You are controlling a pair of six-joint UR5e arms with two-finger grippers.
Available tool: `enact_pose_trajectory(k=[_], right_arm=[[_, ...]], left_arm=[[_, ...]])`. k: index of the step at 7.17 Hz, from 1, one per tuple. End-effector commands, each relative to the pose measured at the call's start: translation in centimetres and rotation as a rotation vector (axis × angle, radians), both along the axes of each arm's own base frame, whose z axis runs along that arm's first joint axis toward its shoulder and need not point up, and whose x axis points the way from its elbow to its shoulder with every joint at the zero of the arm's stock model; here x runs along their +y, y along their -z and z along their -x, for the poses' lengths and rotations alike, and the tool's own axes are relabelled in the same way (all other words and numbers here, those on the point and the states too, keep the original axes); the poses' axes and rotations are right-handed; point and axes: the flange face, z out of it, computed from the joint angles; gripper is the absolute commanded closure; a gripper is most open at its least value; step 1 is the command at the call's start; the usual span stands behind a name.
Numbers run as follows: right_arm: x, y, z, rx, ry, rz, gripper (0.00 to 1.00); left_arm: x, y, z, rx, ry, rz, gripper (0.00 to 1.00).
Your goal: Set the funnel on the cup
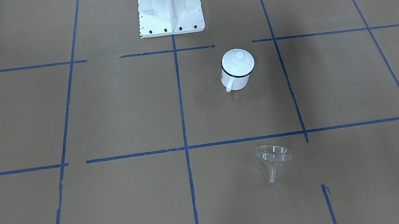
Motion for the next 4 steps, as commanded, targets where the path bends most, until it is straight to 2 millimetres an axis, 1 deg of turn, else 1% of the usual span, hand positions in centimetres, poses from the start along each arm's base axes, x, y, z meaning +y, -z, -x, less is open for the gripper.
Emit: enact_pose_trajectory(k=[1,2,3,4], right_arm=[[0.0,0.0,0.0,0.0,0.0,0.0,0.0],[0.0,0.0,0.0,0.0,0.0,0.0,0.0],[0.0,0.0,0.0,0.0,0.0,0.0,0.0],[0.0,0.0,0.0,0.0,0.0,0.0,0.0]], left_arm=[[-1.7,6.2,-0.6,-0.003,0.078,-0.044,0.0],[-1.4,9.0,-2.1,0.017,0.087,-0.064,0.0],[-1.2,11.1,-4.5,0.041,0.1,-0.051,0.0],[-0.9,13.4,-8.5,0.063,0.089,-0.037,0.0]])
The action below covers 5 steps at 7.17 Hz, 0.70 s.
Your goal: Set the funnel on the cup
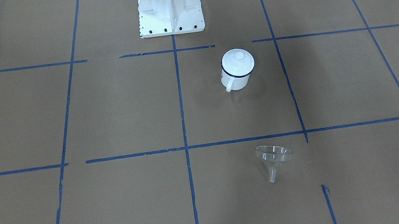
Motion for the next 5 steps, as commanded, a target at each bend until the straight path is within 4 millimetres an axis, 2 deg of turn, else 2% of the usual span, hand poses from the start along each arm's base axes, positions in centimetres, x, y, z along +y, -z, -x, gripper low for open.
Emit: enact_pose_trajectory(k=[1,2,3,4,5], right_arm=[[0.0,0.0,0.0,0.0,0.0,0.0,0.0],[0.0,0.0,0.0,0.0,0.0,0.0,0.0],[0.0,0.0,0.0,0.0,0.0,0.0,0.0],[0.0,0.0,0.0,0.0,0.0,0.0,0.0],[0.0,0.0,0.0,0.0,0.0,0.0,0.0]], left_arm=[[0.7,6.3,-6.5,0.059,0.005,0.0,0.0],[2.1,9.5,-8.5,0.077,0.008,-0.025,0.0],[2.7,11.0,-10.1,0.072,0.009,-0.04,0.0],[2.5,11.7,-10.6,0.079,0.001,-0.05,0.0],[3.2,12.3,-13.2,0.09,-0.04,-0.044,0.0]])
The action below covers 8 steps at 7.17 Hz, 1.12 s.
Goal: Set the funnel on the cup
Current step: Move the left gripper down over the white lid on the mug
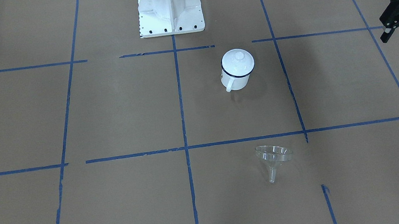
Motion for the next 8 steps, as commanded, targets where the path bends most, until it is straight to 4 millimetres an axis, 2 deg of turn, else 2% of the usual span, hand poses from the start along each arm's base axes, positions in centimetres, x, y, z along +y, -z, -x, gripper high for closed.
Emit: enact_pose_trajectory(k=[1,2,3,4,5,6,7,8], right_arm=[[0.0,0.0,0.0,0.0,0.0,0.0,0.0],[0.0,0.0,0.0,0.0,0.0,0.0,0.0],[0.0,0.0,0.0,0.0,0.0,0.0,0.0],[0.0,0.0,0.0,0.0,0.0,0.0,0.0],[0.0,0.0,0.0,0.0,0.0,0.0,0.0],[0.0,0.0,0.0,0.0,0.0,0.0,0.0],[0.0,0.0,0.0,0.0,0.0,0.0,0.0],[0.0,0.0,0.0,0.0,0.0,0.0,0.0]], left_arm=[[1.3,1.9,-5.5,0.054,-0.003,0.093,0.0],[2.2,4.3,-10.2,0.095,-0.017,0.157,0.0],[3.5,4.8,-13.1,0.112,-0.024,0.221,0.0],[4.7,6.5,-16.0,0.122,0.052,0.275,0.0],[5.7,7.3,-19.1,0.111,0.078,0.325,0.0],[6.8,9.1,-23.0,0.088,0.11,0.374,0.0],[7.5,11.4,-25.9,0.06,0.13,0.401,0.0],[8.0,12.2,-29.0,0.059,0.134,0.449,0.0]])
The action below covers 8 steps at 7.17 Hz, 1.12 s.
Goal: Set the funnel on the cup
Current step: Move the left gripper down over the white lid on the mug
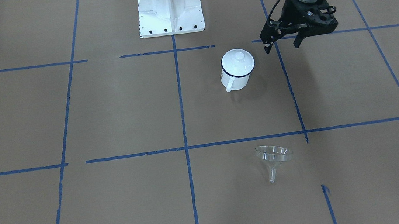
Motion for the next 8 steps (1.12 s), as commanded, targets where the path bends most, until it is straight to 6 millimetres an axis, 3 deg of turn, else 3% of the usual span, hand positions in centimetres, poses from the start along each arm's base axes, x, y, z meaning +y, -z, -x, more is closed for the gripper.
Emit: enact_pose_trajectory(k=[1,2,4,8], right_arm=[[0.0,0.0,0.0,0.0,0.0,0.0,0.0],[0.0,0.0,0.0,0.0,0.0,0.0,0.0],[0.0,0.0,0.0,0.0,0.0,0.0,0.0],[0.0,0.0,0.0,0.0,0.0,0.0,0.0]], left_arm=[[1.3,1.9,-6.3,-0.016,0.004,0.083,0.01],[2.5,1.6,-8.4,-0.031,0.037,0.087,0.02],[3.7,1.2,-10.2,-0.033,0.042,0.098,0.03],[4.0,0.5,-11.1,-0.048,0.029,0.105,0.33]])
